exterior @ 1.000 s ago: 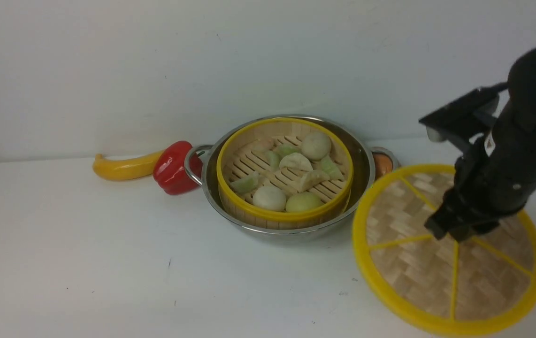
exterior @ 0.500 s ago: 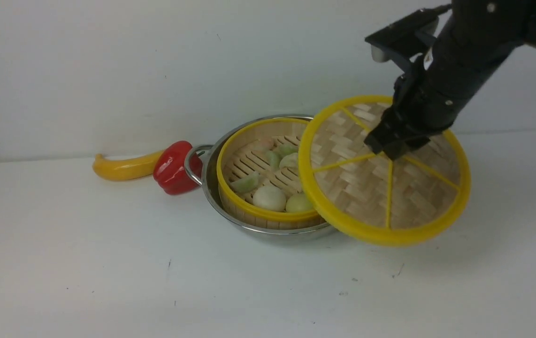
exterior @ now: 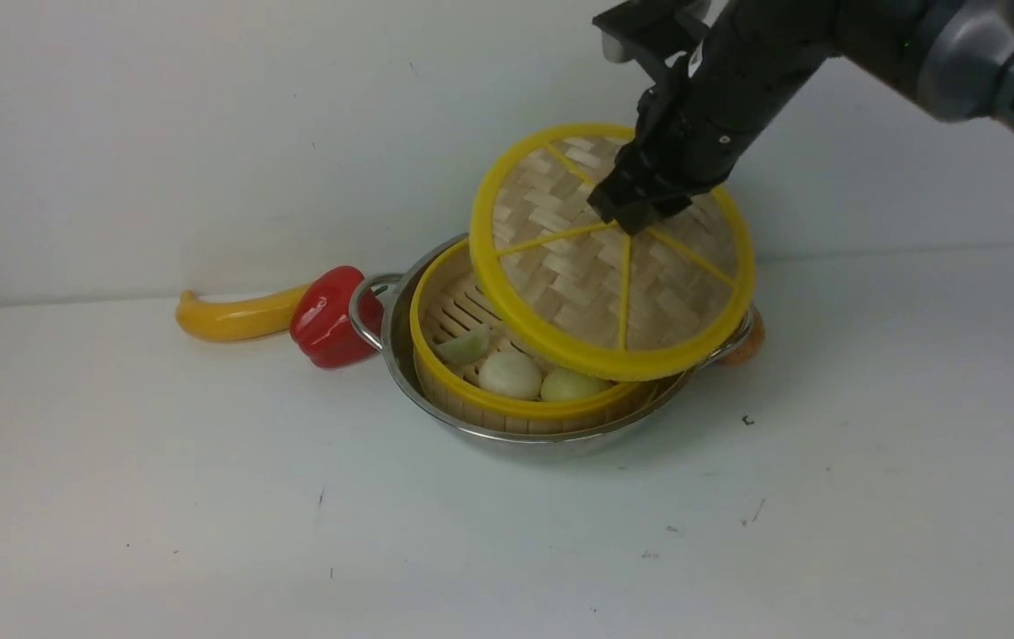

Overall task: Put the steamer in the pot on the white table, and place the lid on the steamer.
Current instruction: 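Place the bamboo steamer lid onto the steamer basket in the pot with the right gripper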

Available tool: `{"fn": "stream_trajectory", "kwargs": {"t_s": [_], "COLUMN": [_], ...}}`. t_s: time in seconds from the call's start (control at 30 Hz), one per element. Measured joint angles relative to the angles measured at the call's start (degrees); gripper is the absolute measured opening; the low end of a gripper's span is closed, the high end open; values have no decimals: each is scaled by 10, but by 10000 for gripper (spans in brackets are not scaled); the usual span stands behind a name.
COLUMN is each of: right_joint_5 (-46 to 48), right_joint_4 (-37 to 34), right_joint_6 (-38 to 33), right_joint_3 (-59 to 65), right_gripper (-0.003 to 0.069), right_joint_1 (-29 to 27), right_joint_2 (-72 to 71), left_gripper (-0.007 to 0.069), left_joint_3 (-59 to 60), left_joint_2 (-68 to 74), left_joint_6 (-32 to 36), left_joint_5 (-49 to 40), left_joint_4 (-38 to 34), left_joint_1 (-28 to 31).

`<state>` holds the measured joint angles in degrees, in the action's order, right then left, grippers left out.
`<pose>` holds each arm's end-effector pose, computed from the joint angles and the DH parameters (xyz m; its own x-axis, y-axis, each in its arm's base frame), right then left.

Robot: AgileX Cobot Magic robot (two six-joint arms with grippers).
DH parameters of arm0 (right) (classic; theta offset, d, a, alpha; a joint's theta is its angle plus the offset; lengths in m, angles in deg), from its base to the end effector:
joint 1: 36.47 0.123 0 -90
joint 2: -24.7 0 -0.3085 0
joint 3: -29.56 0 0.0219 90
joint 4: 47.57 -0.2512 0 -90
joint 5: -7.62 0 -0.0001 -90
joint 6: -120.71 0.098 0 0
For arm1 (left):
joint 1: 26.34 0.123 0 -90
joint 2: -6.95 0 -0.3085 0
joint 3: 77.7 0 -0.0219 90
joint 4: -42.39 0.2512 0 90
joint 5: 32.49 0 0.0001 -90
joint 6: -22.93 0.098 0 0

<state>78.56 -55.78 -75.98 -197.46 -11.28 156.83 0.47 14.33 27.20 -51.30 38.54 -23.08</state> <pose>0.4423 0.2226 0.3064 -0.6873 -0.5880 -0.4265 -0.6573 0.7533 0.0207 0.0378 0.0000 0.1796 -0.2473 -0.0032 -0.9689 -0.0332 0.9994 0.0052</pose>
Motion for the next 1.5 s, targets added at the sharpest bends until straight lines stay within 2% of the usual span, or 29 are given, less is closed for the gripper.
{"fn": "stream_trajectory", "kwargs": {"t_s": [0.7,0.97,1.2,1.5], "right_joint_5": [0,-23,-41,-70], "right_joint_4": [-66,-41,-8,-6], "right_joint_6": [-80,-95,-96,-96], "right_joint_3": [-10,-13,-14,-14], "right_gripper": [136,136,135,135], "right_joint_1": [7,35,37,37], "right_joint_2": [45,61,61,61], "left_gripper": [416,416,416,416], "left_joint_3": [0,0,0,0], "left_joint_2": [0,0,0,0], "left_joint_6": [0,0,0,0], "left_joint_5": [0,0,0,0], "left_joint_4": [0,0,0,0], "left_joint_1": [0,0,0,0]}}
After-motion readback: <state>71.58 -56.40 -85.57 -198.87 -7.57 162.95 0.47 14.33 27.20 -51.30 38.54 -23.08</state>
